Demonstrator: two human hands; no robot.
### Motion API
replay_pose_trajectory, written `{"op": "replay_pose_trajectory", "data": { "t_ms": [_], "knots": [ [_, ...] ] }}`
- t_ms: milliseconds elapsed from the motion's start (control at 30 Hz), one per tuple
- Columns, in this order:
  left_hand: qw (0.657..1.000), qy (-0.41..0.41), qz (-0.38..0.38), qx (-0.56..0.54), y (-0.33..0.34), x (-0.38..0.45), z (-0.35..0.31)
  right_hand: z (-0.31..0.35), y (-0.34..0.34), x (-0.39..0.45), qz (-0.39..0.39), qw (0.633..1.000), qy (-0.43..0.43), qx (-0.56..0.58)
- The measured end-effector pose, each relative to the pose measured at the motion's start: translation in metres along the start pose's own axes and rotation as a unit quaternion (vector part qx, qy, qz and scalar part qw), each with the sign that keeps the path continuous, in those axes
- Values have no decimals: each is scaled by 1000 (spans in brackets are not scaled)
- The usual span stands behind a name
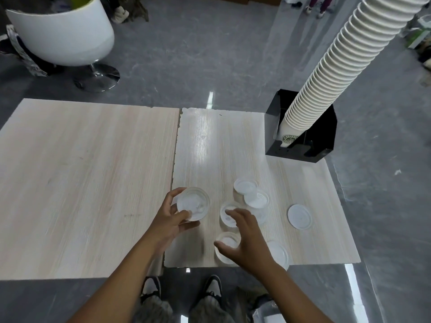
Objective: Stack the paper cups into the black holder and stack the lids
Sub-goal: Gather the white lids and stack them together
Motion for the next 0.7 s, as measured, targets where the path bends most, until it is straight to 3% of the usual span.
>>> {"op": "replay_pose_trajectory", "data": {
  "t_ms": [400, 700],
  "knots": [
    [993, -4, 38, 111, 18, -6, 1, -30, 39, -25, 70, 990, 84, -87],
    [993, -3, 49, 107, 20, -5, -2, -39, 53, -26, 99, 986, 83, -110]
  ]
}}
Point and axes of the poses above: each hand's wrist, its own x-axis towards the middle knuckle, its own y-axis out of the palm, z = x × y, the point moved 3 cm from there along x, towards the middle knuckle, and after that the axes turned 7 degrees about z, right-handed, at the moved point
